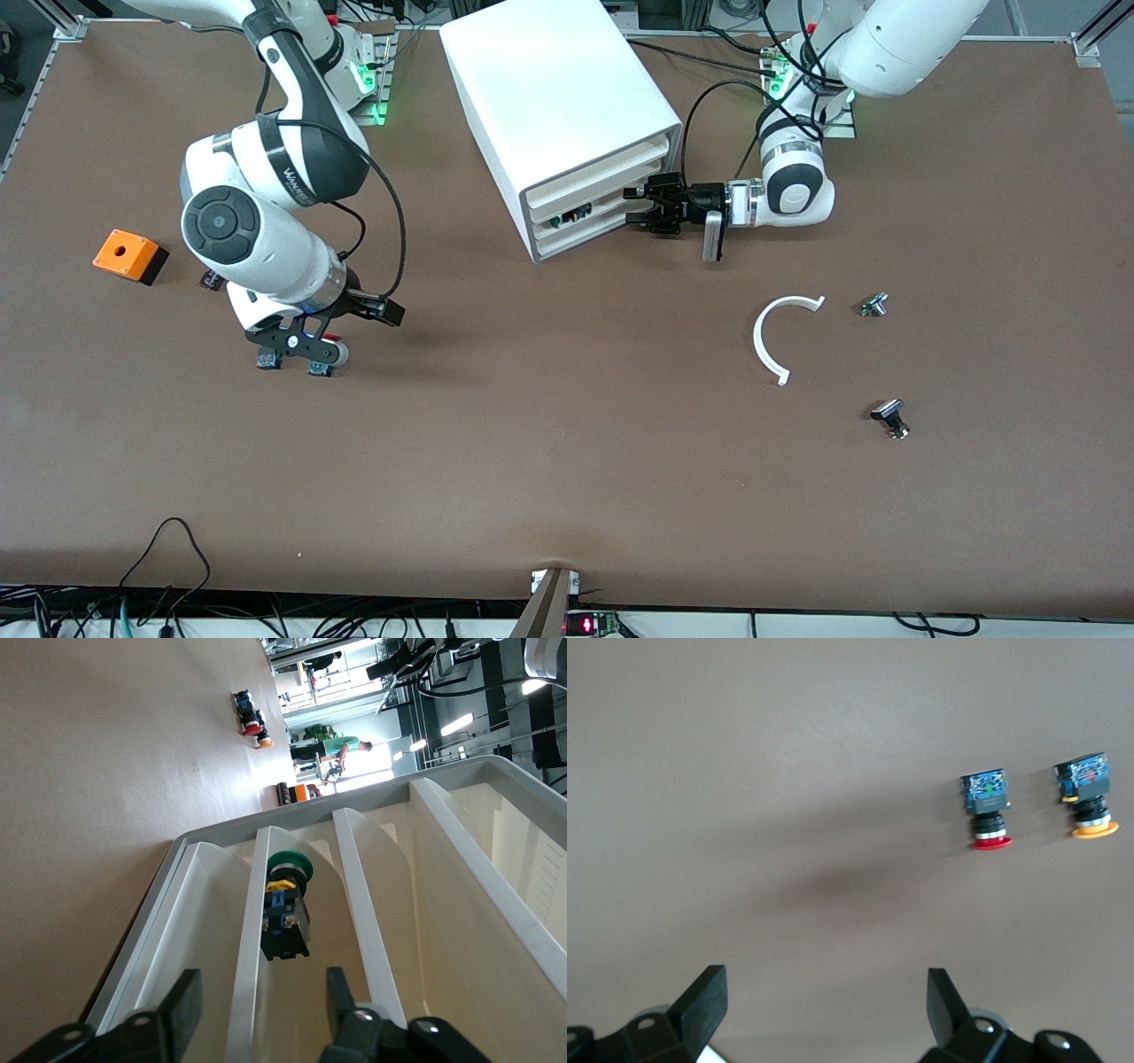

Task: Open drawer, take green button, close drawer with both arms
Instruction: 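Pull the drawer outward with the left gripper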

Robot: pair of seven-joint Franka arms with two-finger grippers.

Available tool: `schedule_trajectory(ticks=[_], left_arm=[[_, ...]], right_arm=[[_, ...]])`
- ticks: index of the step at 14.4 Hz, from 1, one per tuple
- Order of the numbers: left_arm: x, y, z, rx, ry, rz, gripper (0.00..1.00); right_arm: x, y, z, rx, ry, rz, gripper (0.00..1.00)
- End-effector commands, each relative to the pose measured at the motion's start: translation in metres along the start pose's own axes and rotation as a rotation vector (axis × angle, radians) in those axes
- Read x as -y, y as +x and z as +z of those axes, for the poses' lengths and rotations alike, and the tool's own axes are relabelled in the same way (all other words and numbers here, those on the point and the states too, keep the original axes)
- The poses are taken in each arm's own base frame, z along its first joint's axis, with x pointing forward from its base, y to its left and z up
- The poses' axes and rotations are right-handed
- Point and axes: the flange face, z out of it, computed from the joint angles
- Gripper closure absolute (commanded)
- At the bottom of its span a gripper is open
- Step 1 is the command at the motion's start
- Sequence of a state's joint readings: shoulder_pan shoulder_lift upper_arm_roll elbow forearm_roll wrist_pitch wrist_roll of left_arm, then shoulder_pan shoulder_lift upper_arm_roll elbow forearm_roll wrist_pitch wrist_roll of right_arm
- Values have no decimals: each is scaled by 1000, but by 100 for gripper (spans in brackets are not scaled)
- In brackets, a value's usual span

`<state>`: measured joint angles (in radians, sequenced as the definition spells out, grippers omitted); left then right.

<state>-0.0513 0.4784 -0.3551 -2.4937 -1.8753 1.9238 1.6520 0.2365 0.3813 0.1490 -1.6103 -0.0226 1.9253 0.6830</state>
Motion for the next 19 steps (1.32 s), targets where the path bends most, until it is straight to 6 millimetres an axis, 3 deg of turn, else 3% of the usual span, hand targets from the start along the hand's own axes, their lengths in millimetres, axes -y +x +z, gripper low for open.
schedule_trajectory(ticks=[1, 10, 19], left_arm=[[0, -2, 2, -18, -2, 33, 52], [5, -19, 1, 11, 12, 3, 50], [10, -31, 8, 36, 13, -4, 93]], right_arm=[[22, 1, -7, -21, 11, 42, 0], [45, -9, -15, -36, 29, 94, 0], [63, -10, -20, -40, 44, 164, 0]])
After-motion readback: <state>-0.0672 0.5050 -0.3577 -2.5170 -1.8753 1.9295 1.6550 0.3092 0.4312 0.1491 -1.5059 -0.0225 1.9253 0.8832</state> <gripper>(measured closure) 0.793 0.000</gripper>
